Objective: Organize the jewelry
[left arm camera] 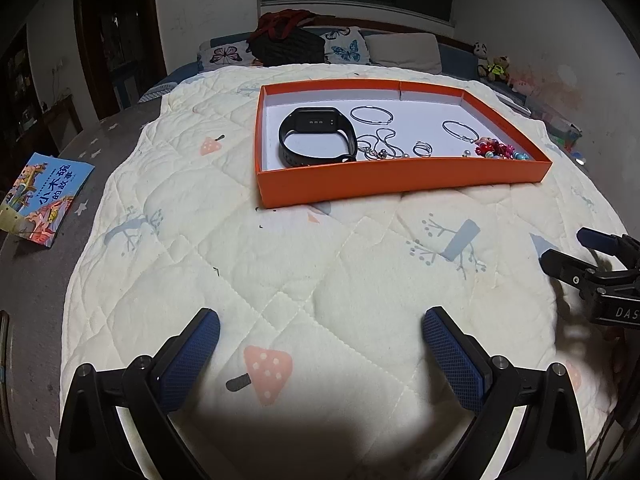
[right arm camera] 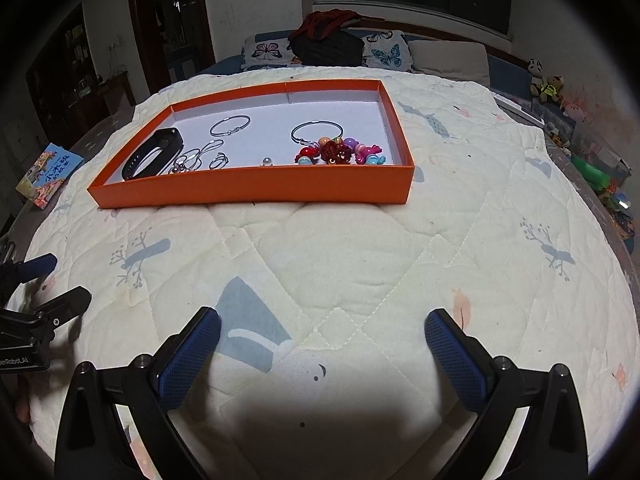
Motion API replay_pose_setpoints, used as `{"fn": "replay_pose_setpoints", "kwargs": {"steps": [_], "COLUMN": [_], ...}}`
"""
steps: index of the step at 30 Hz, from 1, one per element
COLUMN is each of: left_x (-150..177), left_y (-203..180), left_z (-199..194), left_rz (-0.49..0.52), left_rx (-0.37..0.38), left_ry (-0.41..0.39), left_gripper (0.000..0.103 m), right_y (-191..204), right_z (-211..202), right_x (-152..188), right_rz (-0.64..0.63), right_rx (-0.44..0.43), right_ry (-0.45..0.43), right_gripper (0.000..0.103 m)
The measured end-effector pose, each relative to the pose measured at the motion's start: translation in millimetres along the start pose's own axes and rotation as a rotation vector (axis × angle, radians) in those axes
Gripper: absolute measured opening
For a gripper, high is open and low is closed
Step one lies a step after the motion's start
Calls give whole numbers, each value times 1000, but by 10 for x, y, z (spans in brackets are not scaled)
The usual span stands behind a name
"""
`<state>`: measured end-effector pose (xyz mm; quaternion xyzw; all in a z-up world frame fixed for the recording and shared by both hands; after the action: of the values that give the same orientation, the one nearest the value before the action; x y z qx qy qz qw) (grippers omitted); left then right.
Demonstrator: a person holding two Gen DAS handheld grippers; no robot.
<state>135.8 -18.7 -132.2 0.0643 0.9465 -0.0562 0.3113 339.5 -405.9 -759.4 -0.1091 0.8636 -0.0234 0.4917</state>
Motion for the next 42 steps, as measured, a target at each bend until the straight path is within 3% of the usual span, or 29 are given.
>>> {"fn": "replay_pose_setpoints", "kwargs": {"steps": [42], "left_x": [16], "left_y": [-11], "left_z": [1], "left_rz": [2], "left_rx": [-3], "left_ry": [-2], "left_gripper": [103], "right_y": [21], "right_z": [8], "right_x": [14], "right_rz": [-6], "right_rx": [-5], "right_ry": [5], "right_gripper": [103]}}
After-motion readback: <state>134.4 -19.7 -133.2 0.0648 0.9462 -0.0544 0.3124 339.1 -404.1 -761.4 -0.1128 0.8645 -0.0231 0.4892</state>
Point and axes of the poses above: each gripper's, at about its wrist camera, not at the fingertips, and z roughly the way its jaws point, y to its left, x to its underside, the point moved 7 cm from there along z, roughly the way its jaws point, and after that the axes turned 3 degrees about x, right-handed, at the moved point
